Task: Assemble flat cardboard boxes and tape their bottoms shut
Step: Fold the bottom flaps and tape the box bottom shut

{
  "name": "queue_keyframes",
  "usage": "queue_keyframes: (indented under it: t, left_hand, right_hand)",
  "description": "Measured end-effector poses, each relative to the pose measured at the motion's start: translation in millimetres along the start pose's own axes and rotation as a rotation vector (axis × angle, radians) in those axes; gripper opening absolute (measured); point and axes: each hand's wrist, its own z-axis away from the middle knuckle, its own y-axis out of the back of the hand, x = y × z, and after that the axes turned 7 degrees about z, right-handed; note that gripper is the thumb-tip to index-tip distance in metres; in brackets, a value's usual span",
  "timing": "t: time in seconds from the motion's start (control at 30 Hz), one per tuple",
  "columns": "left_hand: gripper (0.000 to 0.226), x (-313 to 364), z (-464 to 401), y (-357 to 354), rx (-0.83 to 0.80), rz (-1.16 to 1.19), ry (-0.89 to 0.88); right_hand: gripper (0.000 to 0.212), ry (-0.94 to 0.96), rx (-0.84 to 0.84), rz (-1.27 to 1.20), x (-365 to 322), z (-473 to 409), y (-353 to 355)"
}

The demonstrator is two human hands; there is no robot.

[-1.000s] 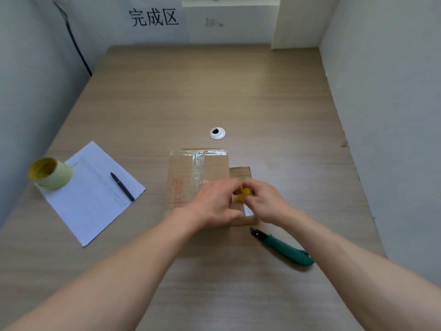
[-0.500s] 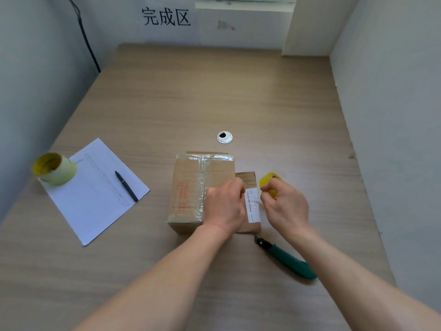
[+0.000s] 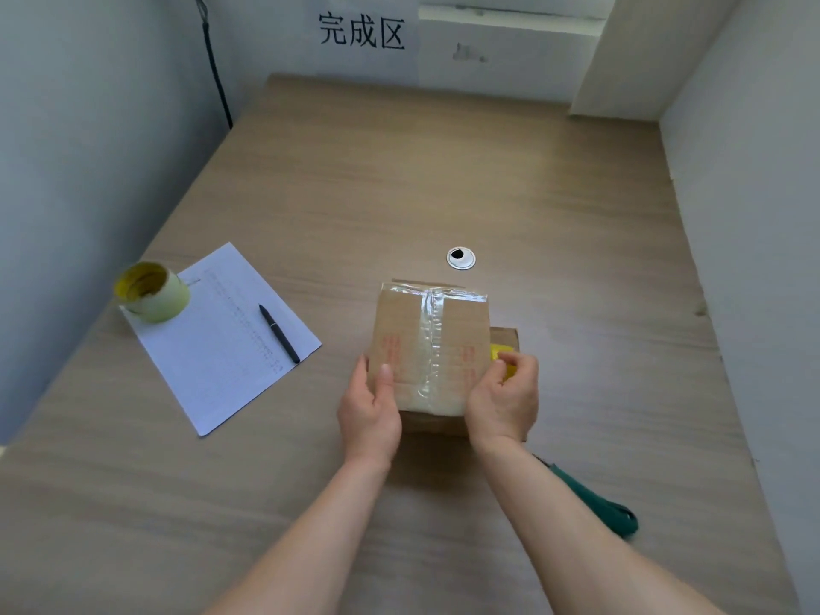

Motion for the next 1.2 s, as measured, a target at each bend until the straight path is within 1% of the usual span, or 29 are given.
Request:
queue_keyframes:
  t: [0.07,0.1,0.23,0.4,0.47,0.63,0.7,0.8,0.87,1.0,1.2]
  left_hand:
    - [0.041,-1.6,0.6,-3.6,0.019,0.144,0.011]
    - [0.038,-1.1,0.6,-4.3,0.016,0.154,0.003]
    - [0.04,-1.5,-3.5,-1.4,-0.015,-0.025,-0.094]
    - [0.035,-2.2,-4.8,0.9,-0.017,-0.1,-0.165]
    - [0.032,-3.2,-6.1,1.2,-0.004,-0.11,-0.174]
    - [0.028,-6.3,-7.0,0.8,0.003,-0.133,-0.189]
    - [0.03,-7.4,-8.2,0.9,-0.001,-0.138,-0.199]
    - [0.031,-8.8,-8.8,1.3,-0.004,-0.139,-0.208]
    - [0.03,-8.8,-8.8,1.4,-0.003,-0.146,-0.214]
    - [0.031,-7.7,-8.3,1.6,-0.014,-0.147,-0.211]
    - [0.029,-5.6,-7.8,2.0,-0.024,-0.141,-0.205]
  right_hand:
    - [0.007,-0.046,0.011,0.003,5.4,-1.6,-4.1]
    - [0.007,-0.034,0.02,0.009,7.0,-2.2,-5.6]
    - [0.008,0.033,0.011,0.054,7.2,-3.4,-4.5]
    - [0.009,0.154,-0.118,0.087,12.8,-18.7,21.7]
    - [0.007,0.172,-0.156,0.11,20.2,-27.7,38.6]
    - [0.007,0.139,-0.184,0.149,39.4,-48.0,84.3]
    - [0.003,0.111,-0.162,0.159,46.9,-54.2,99.0]
    - [0.011,0.07,-0.101,0.185,58.9,-64.8,117.9]
    - [0.01,0.04,-0.074,0.234,68.3,-73.4,127.5]
    - [0.015,0.016,-0.063,0.365,87.2,-86.9,141.5]
    - [0.006,0.102,-0.109,0.674,114.7,-90.1,154.5]
